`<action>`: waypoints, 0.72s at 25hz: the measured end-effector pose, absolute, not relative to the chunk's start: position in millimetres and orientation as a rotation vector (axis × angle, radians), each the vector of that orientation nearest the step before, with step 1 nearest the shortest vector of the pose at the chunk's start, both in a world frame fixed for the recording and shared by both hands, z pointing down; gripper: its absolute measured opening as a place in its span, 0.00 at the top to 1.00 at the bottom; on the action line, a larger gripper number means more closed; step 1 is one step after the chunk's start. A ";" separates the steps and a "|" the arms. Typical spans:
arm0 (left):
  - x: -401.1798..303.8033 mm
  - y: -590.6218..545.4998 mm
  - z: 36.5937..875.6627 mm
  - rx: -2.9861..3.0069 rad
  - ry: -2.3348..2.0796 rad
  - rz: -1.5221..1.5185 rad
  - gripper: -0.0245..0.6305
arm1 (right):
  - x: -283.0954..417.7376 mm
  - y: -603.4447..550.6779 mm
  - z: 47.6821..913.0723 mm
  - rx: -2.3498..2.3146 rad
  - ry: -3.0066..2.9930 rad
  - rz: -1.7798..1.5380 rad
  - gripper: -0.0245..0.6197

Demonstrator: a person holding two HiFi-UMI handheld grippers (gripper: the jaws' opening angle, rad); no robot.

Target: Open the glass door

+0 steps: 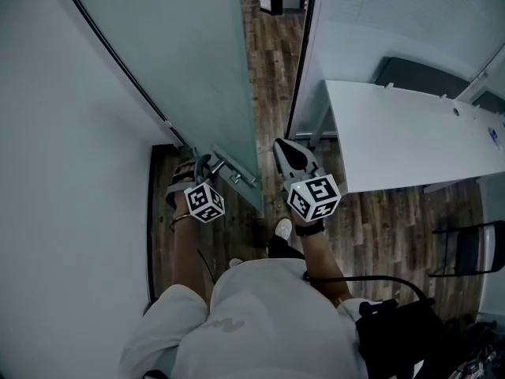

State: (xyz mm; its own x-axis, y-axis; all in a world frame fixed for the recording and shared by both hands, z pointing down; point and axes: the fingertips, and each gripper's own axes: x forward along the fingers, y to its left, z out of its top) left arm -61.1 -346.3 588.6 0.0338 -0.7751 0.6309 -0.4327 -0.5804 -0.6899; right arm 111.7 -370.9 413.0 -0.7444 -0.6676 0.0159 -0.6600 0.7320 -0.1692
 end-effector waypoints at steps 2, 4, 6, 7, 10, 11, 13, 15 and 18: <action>-66.4 -331.4 587.5 -2.079 1.291 -1.496 0.65 | 99.6 -358.1 410.3 -1.081 2.899 -0.239 0.96; -73.9 -318.7 584.5 -2.123 1.362 -1.420 0.65 | 82.5 -346.0 406.9 -1.046 2.917 -0.225 0.96; -82.4 -307.0 582.9 -2.153 1.405 -1.366 0.65 | 62.5 -333.9 404.3 -0.997 2.940 -0.210 0.96; -86.4 -300.9 583.4 -2.171 1.420 -1.340 0.65 | 52.5 -327.4 404.5 -0.967 2.956 -0.200 0.96; -96.2 -283.8 589.5 -2.205 1.467 -1.272 0.65 | 25.1 -308.1 413.2 -0.866 3.023 -0.157 0.96; -99.4 -278.5 591.4 -2.215 1.487 -1.246 0.65 | 17.3 -302.6 417.9 -0.836 3.047 -0.142 0.96; -107.5 -267.4 596.0 -2.241 1.533 -1.183 0.65 | 2.5 -293.4 429.5 -0.795 3.093 -0.119 0.96; -118.8 -257.8 601.8 -2.261 1.566 -1.134 0.65 | -12.6 -286.4 441.9 -0.759 3.134 -0.102 0.96; -135.8 -243.5 604.6 -2.274 1.603 -1.094 0.65 | -35.3 -275.4 450.9 -0.676 3.194 -0.074 0.96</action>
State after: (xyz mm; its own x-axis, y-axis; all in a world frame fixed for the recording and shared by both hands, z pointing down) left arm -135.8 -243.5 604.6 0.1620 -0.8664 0.4722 -0.7553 -0.4169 -0.5057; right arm -35.3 -275.4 450.9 -0.9069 -0.4007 0.1303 -0.4063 0.9136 -0.0185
